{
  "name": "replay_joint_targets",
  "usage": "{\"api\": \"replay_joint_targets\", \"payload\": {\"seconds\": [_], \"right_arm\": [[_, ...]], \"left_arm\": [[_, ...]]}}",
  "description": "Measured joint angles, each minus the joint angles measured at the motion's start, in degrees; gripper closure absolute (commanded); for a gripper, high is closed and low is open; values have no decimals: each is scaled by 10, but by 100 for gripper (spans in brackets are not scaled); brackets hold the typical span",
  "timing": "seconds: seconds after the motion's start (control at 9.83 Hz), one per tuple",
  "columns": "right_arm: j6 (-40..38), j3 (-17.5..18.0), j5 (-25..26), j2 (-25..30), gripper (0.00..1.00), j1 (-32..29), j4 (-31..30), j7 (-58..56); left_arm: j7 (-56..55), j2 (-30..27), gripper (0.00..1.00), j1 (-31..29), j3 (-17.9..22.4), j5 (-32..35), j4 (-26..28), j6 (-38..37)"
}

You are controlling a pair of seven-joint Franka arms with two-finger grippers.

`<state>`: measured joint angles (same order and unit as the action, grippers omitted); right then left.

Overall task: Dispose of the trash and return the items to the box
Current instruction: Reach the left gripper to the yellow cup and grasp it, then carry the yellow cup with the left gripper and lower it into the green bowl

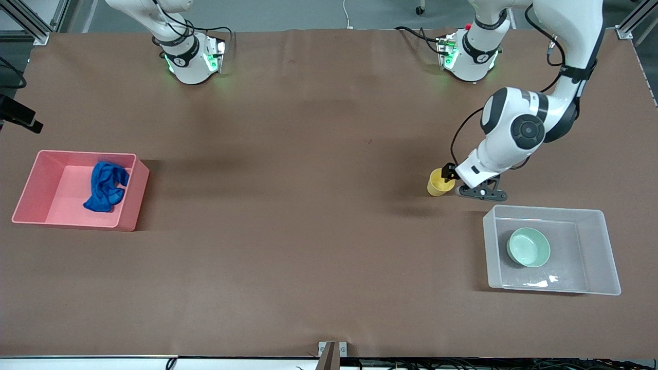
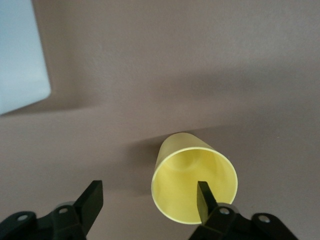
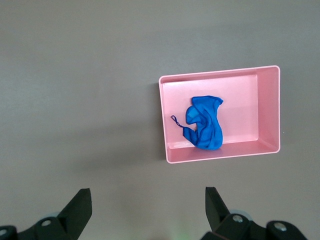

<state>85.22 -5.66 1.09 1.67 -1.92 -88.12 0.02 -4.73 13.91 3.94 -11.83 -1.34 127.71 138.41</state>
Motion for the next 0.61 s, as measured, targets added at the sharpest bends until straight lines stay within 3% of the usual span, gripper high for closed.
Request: {"api": "replay_joint_targets", "payload": {"seconds": [0.1,0.2,0.31,0.61], "right_arm": [[0,0,0,0,0,1,0,0],[0,0,0,0,0,1,0,0],[0,-1,0,0,0,1,0,0],[-1,-1,0,0,0,1,0,0]], "left_arm": [[-2,19,72,3,0,0,1,24],[-13,35,89,7,-1,0,1,39],[-21,44,98,9,-1,0,2,43],[-20,34,100,8,0,0,5,42]]}}
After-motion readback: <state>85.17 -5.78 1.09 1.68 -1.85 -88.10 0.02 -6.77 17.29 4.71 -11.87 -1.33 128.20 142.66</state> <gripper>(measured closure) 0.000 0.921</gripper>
